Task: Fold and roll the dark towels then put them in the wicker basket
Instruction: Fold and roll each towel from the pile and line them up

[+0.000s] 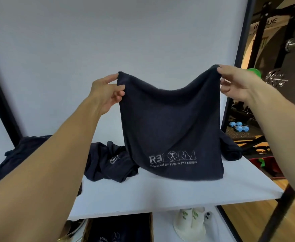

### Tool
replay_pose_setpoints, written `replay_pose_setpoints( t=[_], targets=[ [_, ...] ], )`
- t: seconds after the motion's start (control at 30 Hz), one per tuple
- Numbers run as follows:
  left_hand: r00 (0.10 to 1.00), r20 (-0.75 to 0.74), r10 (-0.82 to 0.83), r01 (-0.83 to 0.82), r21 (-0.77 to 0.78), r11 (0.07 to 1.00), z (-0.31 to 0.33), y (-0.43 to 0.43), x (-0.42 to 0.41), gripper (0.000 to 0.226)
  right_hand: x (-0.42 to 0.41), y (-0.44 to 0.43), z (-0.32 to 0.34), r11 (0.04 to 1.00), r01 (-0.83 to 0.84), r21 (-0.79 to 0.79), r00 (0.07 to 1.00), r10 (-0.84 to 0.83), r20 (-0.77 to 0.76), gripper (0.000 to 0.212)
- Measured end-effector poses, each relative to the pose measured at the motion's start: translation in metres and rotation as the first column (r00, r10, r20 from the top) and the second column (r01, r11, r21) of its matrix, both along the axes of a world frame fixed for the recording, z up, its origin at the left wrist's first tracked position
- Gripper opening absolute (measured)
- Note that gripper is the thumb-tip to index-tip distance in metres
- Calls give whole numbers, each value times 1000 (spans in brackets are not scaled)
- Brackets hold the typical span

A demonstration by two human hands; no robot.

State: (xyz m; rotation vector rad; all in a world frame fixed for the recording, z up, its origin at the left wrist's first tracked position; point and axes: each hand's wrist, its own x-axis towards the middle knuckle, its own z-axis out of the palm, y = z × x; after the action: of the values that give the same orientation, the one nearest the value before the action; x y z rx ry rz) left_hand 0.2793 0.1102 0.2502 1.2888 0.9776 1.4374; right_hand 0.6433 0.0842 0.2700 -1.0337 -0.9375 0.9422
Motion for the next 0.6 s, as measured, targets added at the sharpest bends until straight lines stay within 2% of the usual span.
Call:
replay_pose_setpoints(
  t=[0.1, 0.17, 0.33, 0.43, 0.53, 0.6],
  targets=[
    [975, -151, 162, -153, 73, 986, 8, 5, 2, 23, 3, -7, 1, 996, 66, 58, 989, -73, 131, 27],
    [953, -183, 240, -226, 94, 970, 14, 7, 0, 12, 4, -12, 1, 986, 135, 99, 972, -151, 178, 30],
    [923, -203, 325, -303, 133, 944, 29, 14, -5, 17, 6, -19, 4, 952, 255, 172, 921, -293, 258, 25],
    [937, -156, 312, -292, 136, 947, 39, 13, -1, 18, 8, -18, 10, 933, 296, 205, 902, -343, 260, 22],
    [970, -12, 242, -238, 134, 962, 49, 12, 4, 14, 8, -16, 18, 917, 322, 237, 906, -371, 205, 22],
    [976, 21, 216, -216, 167, 962, 53, 14, 6, 11, 8, -13, 24, 912, 325, 249, 917, -369, 154, 24]
  ],
)
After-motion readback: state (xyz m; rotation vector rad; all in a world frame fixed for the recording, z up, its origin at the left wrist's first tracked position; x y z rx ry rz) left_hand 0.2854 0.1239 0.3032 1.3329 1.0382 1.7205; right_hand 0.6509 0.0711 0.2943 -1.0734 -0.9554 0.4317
